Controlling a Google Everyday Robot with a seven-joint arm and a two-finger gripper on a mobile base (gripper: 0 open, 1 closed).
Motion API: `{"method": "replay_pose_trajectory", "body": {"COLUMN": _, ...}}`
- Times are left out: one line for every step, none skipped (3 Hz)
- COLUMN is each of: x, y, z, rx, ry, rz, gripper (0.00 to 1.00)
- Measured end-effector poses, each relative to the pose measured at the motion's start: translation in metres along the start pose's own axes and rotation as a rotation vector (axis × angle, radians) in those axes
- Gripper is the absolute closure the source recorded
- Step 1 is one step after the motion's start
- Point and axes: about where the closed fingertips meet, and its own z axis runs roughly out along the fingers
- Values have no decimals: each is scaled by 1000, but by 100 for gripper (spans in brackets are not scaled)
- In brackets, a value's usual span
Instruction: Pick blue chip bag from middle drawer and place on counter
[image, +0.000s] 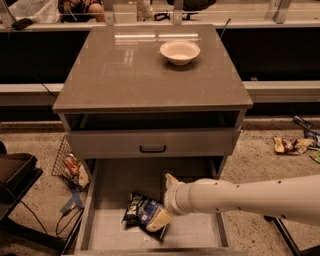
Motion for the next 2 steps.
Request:
{"method": "replay_pose_trajectory", "body": {"x": 16, "y": -2, "z": 34, "rx": 2, "ry": 69, "rz": 9, "gripper": 0}}
{"method": "replay_pose_trajectory", "body": {"x": 2, "y": 3, "z": 44, "rx": -22, "ry": 67, "rz": -28, "gripper": 0}}
